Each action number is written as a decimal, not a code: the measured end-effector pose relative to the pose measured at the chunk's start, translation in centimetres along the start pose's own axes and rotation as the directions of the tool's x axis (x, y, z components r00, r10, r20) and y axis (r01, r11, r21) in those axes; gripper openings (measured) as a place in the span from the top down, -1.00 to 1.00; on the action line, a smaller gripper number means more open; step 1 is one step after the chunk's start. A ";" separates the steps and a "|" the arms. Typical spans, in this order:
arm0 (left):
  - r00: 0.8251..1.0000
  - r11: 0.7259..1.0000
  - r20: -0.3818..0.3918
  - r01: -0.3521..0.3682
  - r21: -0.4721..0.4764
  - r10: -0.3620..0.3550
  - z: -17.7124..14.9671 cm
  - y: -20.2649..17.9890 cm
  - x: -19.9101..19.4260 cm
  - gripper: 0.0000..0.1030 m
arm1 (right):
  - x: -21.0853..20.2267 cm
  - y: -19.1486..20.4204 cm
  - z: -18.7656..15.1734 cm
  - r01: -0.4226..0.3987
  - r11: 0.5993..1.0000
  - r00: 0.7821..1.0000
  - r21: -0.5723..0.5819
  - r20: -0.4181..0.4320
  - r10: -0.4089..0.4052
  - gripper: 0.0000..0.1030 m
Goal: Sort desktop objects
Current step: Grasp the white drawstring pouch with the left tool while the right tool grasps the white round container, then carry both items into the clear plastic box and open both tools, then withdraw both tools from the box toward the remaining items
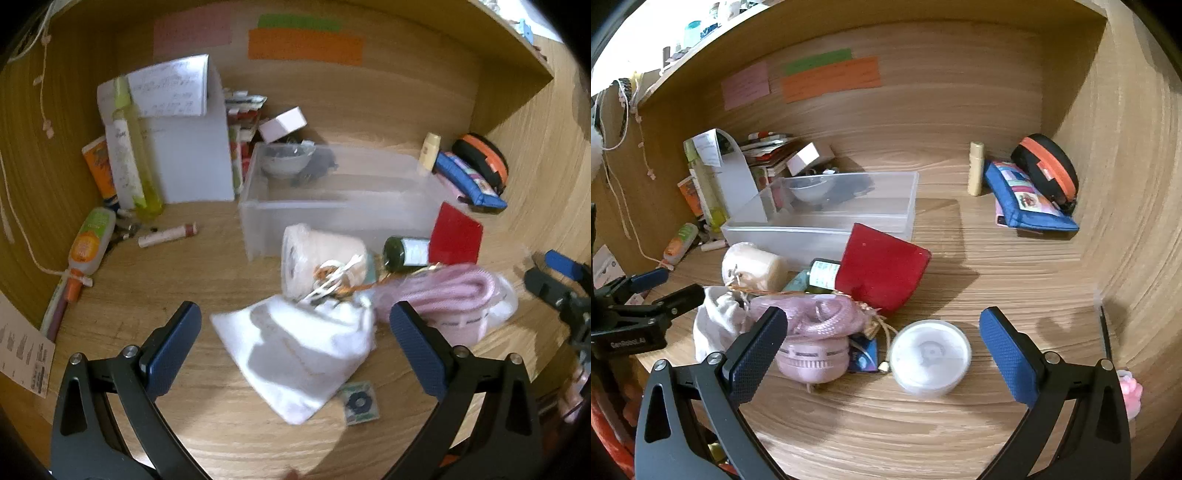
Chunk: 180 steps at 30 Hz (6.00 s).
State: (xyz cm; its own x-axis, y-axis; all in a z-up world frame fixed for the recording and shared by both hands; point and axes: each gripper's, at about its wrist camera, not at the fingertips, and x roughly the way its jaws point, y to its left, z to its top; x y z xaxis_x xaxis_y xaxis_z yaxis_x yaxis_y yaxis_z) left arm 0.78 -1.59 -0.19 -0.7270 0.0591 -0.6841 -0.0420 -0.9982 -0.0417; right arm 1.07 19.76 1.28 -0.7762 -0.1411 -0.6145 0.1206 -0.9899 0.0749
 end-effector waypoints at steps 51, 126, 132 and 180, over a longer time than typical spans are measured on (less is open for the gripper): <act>0.976 0.989 -0.165 0.146 0.015 -0.141 -1.5 -0.4 5.2 -0.40 | 5.0 -4.8 -2.5 0.059 0.998 0.984 0.018 -0.169 -0.055 -0.21; 0.967 0.973 -0.220 0.165 0.163 -0.127 14.5 -0.9 16.2 -0.45 | 19.2 5.9 10.6 -0.156 0.947 0.951 -0.279 -0.300 0.068 -0.21; 0.964 0.973 -0.229 0.171 0.154 -0.133 14.3 -0.7 16.0 -0.48 | 18.1 6.7 10.6 -0.119 0.938 0.966 -0.326 -0.258 0.033 -0.32; 0.969 0.981 -0.207 0.159 0.110 -0.134 3.4 -1.0 7.4 -0.87 | 3.7 -0.3 0.3 -0.014 0.986 0.994 -0.169 -0.107 -0.004 -0.70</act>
State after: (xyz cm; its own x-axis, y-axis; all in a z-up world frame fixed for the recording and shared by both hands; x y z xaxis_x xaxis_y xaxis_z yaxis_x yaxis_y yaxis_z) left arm -6.85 -0.15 -2.74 -0.5569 0.1914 -0.8082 -0.2322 -0.9702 -0.0698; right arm -2.00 19.50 -0.73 -0.7063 -0.1346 -0.6950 0.2342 -0.9709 -0.0499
